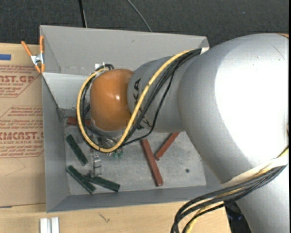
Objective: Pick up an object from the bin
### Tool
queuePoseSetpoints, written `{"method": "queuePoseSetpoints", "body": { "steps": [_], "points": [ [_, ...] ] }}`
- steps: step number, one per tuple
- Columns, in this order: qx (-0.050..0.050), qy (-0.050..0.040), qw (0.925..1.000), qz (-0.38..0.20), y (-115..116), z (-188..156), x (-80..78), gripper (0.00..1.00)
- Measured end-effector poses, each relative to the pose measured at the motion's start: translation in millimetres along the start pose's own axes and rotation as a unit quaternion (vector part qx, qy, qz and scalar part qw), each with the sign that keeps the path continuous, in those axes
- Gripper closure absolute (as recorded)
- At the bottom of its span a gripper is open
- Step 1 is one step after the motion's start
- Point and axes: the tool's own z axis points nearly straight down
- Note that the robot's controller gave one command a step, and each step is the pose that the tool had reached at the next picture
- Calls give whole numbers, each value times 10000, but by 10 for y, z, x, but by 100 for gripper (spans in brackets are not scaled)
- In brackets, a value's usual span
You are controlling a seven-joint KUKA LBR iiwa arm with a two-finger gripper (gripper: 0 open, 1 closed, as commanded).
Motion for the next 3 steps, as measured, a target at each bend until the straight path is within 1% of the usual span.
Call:
{"method": "queuePoseSetpoints", "body": {
  "steps": [1, 2, 3],
  "points": [
    [14, 11, 9998, -198, 375, 30, 141, 100],
    [13, 12, 9998, -198, 375, 30, 141, 100],
    [9, 18, 9997, -259, 338, -300, 0, 100]
  ]
}}
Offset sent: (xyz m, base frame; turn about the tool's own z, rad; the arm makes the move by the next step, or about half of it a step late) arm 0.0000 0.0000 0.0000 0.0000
